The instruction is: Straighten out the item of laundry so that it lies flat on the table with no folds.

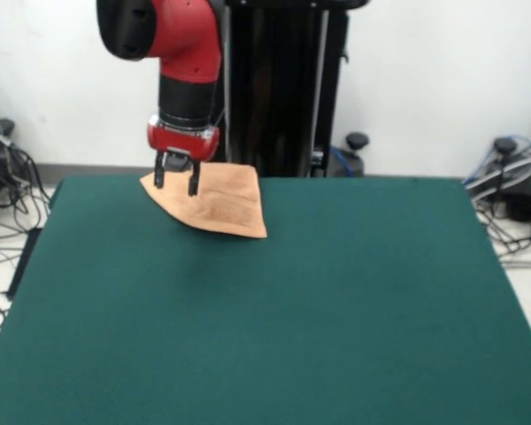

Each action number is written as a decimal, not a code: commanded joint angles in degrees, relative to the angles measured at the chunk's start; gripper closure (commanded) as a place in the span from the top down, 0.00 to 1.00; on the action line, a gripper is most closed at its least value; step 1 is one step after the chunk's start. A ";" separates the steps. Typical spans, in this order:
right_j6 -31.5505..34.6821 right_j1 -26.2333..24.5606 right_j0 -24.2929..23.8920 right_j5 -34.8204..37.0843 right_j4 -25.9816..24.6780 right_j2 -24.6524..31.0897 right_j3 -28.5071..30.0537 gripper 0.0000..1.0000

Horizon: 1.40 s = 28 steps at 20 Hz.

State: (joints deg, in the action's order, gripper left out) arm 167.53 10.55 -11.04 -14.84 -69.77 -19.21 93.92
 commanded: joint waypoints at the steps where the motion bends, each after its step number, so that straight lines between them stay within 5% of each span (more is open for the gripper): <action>1: -4.09 -3.24 1.87 -3.67 4.24 7.09 -4.17 1.00; 5: -5.55 -4.90 2.59 -6.20 7.28 6.31 -5.09 1.00; 21: -6.16 -6.68 0.40 -7.96 2.92 7.76 -7.74 1.00; 28: -8.68 -9.08 2.00 -9.28 7.03 5.70 -8.51 1.00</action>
State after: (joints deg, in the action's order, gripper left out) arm 167.53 5.89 -10.38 -19.52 -66.92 -19.11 92.10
